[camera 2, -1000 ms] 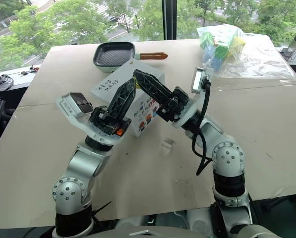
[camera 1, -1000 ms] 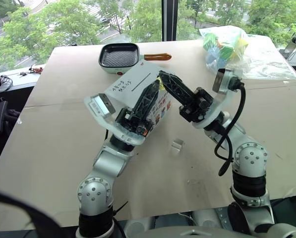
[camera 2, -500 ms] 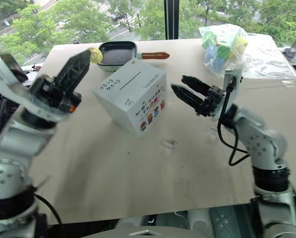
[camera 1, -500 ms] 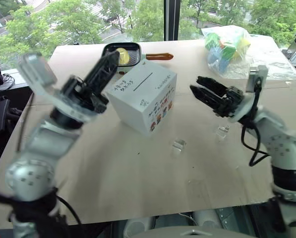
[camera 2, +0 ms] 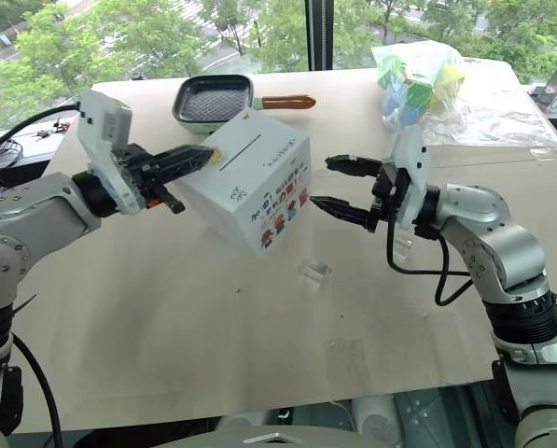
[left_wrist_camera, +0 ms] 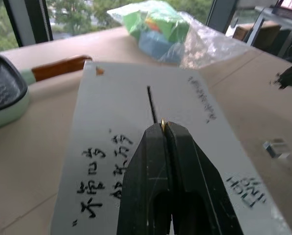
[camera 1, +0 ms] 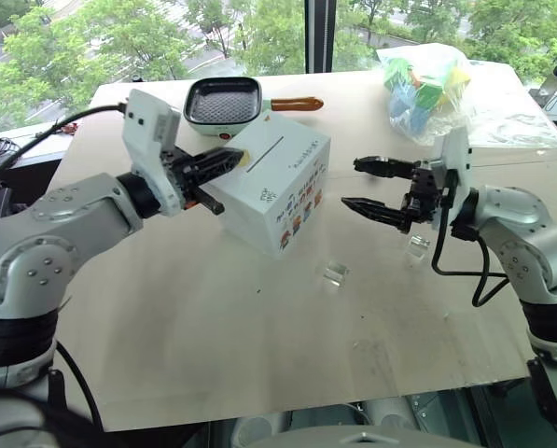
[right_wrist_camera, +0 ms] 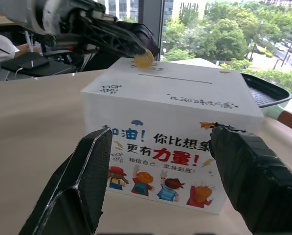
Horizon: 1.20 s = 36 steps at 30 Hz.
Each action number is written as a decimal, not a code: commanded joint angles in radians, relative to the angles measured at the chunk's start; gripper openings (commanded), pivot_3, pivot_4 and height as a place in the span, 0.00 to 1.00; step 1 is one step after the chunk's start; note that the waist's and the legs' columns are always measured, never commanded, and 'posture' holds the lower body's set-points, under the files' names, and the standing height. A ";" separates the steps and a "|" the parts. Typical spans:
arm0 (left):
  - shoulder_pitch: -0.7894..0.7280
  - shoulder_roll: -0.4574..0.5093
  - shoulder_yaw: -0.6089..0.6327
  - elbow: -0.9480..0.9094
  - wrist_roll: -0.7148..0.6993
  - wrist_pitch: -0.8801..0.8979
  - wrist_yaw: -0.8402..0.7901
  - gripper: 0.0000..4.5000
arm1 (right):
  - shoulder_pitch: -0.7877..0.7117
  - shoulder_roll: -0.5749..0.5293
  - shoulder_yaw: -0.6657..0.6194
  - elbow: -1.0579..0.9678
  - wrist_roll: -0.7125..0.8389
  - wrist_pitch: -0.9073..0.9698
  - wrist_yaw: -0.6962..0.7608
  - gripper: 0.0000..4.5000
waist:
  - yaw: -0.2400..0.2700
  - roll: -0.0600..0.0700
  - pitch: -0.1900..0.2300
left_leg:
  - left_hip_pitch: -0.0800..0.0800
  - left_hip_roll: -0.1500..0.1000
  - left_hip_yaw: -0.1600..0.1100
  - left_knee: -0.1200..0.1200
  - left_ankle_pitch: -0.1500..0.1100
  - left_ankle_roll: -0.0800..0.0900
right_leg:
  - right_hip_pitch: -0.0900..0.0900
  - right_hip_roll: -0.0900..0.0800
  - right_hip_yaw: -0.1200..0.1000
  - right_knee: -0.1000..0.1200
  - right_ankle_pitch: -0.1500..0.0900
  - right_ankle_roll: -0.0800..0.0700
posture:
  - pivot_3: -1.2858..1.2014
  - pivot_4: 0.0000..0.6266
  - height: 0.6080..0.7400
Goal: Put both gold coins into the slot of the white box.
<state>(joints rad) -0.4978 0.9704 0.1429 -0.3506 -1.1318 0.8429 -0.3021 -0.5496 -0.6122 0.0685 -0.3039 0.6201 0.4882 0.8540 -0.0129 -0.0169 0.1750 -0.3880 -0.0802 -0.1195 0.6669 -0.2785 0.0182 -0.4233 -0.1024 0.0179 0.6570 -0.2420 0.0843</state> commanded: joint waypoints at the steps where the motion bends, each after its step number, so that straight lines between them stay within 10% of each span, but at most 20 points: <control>1: -0.058 -0.001 -0.002 0.039 0.052 0.035 -0.054 0.00 | -0.019 0.003 -0.021 -0.059 -0.003 0.008 -0.010 0.77 | 0.000 0.000 0.000 | -0.001 0.000 -0.001 0.000 0.000 0.000 | 0.000 0.000 -0.001 0.000 0.000 0.000 | 0.52 0.24 0.85; 36: -0.193 -0.208 -0.037 0.064 0.272 0.236 -0.119 0.00 | -0.006 0.013 -0.054 -0.084 -0.032 0.071 -0.086 0.77 | 0.010 -0.001 -0.001 | -0.008 -0.002 -0.002 0.007 0.000 0.000 | -0.005 -0.002 -0.002 0.006 0.000 0.000 | 0.52 0.24 0.85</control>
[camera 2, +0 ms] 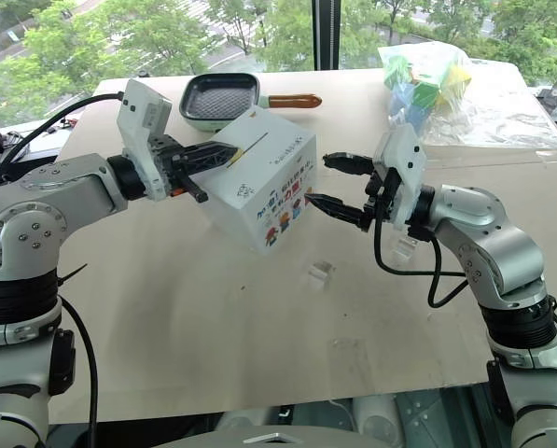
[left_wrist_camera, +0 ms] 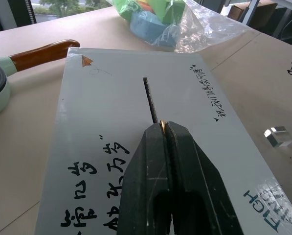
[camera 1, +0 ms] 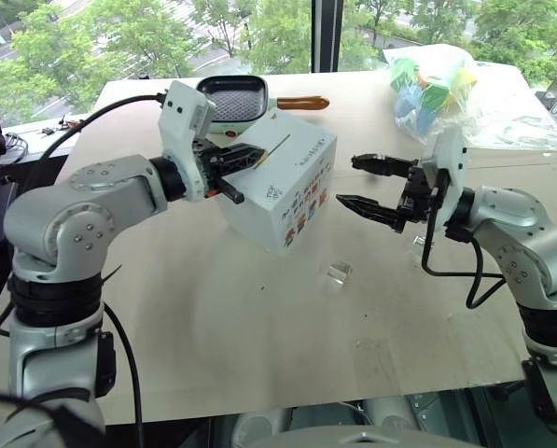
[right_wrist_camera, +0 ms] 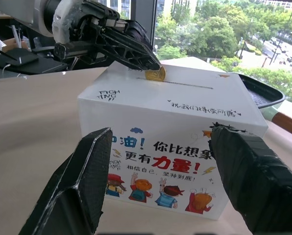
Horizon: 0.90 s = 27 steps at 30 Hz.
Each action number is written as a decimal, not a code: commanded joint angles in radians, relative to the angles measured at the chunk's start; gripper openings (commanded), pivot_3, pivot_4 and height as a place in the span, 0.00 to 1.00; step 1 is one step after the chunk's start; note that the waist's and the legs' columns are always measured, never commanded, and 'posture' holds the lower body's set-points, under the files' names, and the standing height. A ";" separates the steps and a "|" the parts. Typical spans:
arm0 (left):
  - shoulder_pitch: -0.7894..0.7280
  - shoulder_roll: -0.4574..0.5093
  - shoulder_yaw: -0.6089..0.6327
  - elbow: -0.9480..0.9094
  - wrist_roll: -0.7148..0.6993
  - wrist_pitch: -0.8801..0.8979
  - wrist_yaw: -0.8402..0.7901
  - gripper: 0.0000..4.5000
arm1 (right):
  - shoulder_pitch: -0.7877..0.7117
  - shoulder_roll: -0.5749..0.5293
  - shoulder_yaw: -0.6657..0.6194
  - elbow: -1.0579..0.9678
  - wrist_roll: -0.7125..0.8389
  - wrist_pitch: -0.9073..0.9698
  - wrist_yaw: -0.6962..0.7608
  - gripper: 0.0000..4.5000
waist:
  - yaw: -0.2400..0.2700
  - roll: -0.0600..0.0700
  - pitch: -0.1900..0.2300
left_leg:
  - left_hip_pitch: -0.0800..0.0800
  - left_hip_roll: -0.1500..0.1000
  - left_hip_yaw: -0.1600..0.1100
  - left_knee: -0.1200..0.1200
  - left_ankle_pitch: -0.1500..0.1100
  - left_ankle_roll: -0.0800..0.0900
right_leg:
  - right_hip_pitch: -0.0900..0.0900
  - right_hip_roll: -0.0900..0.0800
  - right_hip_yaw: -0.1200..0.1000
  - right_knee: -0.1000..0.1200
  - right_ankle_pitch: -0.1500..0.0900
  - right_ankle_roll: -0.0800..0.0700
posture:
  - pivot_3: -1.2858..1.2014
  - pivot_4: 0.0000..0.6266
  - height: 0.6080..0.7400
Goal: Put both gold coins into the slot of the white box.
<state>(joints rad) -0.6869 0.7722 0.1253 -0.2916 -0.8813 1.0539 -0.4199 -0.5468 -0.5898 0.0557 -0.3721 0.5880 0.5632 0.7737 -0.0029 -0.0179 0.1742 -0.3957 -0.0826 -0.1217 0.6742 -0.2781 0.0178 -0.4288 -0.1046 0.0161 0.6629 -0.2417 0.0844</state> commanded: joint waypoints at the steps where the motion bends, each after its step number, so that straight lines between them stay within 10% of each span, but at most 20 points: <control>1: -0.008 -0.013 -0.021 0.008 0.030 0.030 0.002 0.00 | -0.010 -0.008 -0.040 -0.015 -0.001 -0.003 -0.006 0.77 | 0.000 0.000 0.000 | 0.000 0.000 0.000 0.000 0.000 0.000 | 0.000 0.000 0.000 0.000 0.000 0.000 | 0.52 0.24 0.85; 23: -0.082 -0.092 -0.091 0.026 0.199 0.148 0.071 0.00 | -0.017 -0.006 -0.043 -0.020 -0.007 0.017 -0.009 0.77 | -0.003 0.000 -0.001 | 0.000 0.000 -0.001 0.006 0.000 0.000 | 0.003 0.000 0.000 0.002 0.002 0.002 | 0.52 0.24 0.85; 27: -0.079 -0.114 -0.064 0.025 0.201 0.141 0.067 0.29 | -0.019 -0.006 -0.041 -0.016 -0.007 0.016 -0.006 0.83 | -0.008 0.000 -0.001 | 0.000 0.000 -0.001 0.007 0.000 0.000 | 0.003 0.000 0.000 0.003 0.002 0.002 | 0.52 0.24 0.85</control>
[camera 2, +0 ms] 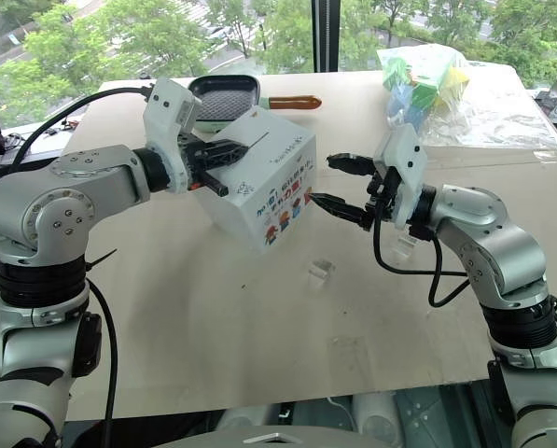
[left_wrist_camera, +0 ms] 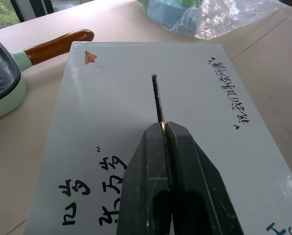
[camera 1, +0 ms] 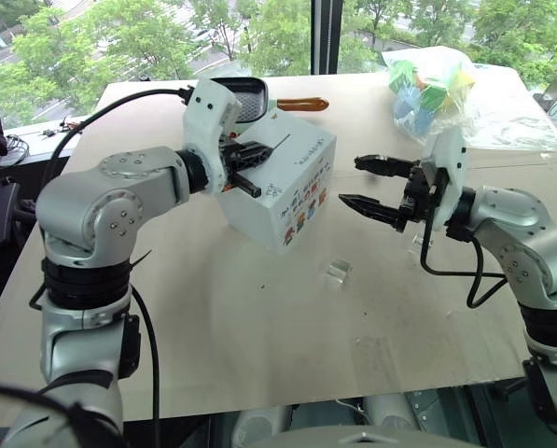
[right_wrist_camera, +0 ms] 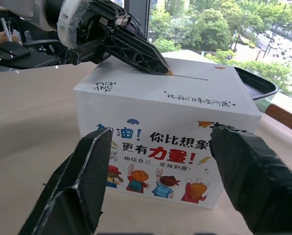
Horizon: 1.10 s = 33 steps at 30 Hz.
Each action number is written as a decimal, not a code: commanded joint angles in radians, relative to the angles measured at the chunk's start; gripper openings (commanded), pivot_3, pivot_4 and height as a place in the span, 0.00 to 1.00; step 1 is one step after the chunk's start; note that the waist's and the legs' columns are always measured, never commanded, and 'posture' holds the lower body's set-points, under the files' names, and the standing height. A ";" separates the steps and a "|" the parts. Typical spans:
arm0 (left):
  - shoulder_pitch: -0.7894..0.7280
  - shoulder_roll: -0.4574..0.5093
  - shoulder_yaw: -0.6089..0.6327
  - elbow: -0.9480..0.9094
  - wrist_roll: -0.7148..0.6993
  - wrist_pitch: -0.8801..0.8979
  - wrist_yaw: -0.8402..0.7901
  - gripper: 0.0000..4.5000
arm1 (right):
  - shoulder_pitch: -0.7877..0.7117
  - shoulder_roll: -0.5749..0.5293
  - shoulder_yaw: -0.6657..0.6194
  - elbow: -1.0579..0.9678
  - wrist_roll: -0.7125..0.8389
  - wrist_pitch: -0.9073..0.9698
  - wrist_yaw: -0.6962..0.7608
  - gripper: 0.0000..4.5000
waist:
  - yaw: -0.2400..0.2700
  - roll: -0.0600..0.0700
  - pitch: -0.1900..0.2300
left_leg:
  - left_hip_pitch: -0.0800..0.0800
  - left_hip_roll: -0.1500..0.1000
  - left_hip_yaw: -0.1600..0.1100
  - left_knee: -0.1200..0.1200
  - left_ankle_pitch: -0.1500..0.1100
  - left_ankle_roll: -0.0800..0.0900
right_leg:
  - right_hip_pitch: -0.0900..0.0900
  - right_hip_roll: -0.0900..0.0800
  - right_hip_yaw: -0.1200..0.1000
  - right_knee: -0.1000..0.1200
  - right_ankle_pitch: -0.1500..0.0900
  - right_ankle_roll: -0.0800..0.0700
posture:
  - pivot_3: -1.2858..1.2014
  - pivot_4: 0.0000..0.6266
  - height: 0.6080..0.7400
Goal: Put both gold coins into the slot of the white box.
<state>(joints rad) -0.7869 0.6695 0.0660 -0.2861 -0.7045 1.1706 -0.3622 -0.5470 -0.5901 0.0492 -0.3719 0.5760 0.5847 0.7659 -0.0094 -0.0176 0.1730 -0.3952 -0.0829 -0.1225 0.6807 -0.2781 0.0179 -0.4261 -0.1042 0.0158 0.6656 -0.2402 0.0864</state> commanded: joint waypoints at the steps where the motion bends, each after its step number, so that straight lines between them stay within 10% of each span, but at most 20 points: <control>1: 0.020 -0.016 0.000 0.018 0.027 0.018 0.010 0.41 | -0.019 -0.006 -0.034 -0.017 0.005 -0.005 0.002 0.83 | -0.002 0.000 0.000 | 0.000 0.000 0.000 0.000 0.000 0.000 | 0.000 0.000 0.000 0.000 0.000 0.000 | 0.52 0.24 0.85; 4: 0.016 -0.037 0.027 0.013 0.048 -0.059 0.007 0.68 | -0.018 -0.006 -0.035 -0.016 0.006 -0.005 0.004 0.83 | -0.003 0.000 0.000 | 0.000 0.000 0.000 0.000 0.000 0.000 | 0.000 0.000 0.000 0.000 0.000 0.000 | 0.52 0.24 0.85; 12: 0.097 -0.085 0.243 -0.134 -0.095 -0.243 -0.093 0.68 | 0.043 -0.013 -0.070 -0.027 0.035 -0.005 0.020 0.83 | -0.005 0.000 0.000 | -0.004 0.000 0.000 -0.001 0.000 0.000 | -0.004 0.000 0.000 -0.002 0.000 0.000 | 0.52 0.24 0.85; 20: 0.633 0.048 0.401 -0.435 -0.266 -0.238 -0.298 0.68 | 0.307 -0.007 -0.170 -0.012 0.068 -0.124 0.123 0.83 | -0.005 0.000 0.000 | -0.002 0.002 0.003 -0.006 -0.001 0.001 | -0.005 0.000 0.002 -0.003 0.000 0.000 | 0.52 0.24 0.85; 25: 0.997 0.048 0.288 -0.465 0.002 -0.421 -0.314 0.68 | 0.513 -0.027 -0.171 0.073 -0.014 -0.267 0.221 0.83 | 0.005 0.003 -0.001 | 0.005 0.001 0.005 -0.006 -0.001 0.001 | 0.002 -0.001 0.004 -0.004 0.000 -0.001 | 0.52 0.24 0.85; 33: 1.120 -0.048 0.141 -0.299 0.259 -0.724 -0.313 0.68 | 0.591 -0.013 -0.167 0.189 -0.088 -0.432 0.264 0.83 | 0.013 0.004 -0.001 | 0.016 0.001 0.006 -0.007 -0.003 0.006 | 0.015 0.000 0.005 -0.006 -0.001 -0.005 | 0.52 0.24 0.85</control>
<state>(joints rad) 0.3320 0.6276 0.2174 -0.6009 -0.4837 0.5210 -0.6651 0.0500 -0.6074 -0.0965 -0.1739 0.4887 0.1913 1.0208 0.0031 -0.0133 0.1722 -0.3792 -0.0815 -0.1167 0.6742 -0.2815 0.0237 -0.4117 -0.1043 0.0205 0.6597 -0.2414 0.0812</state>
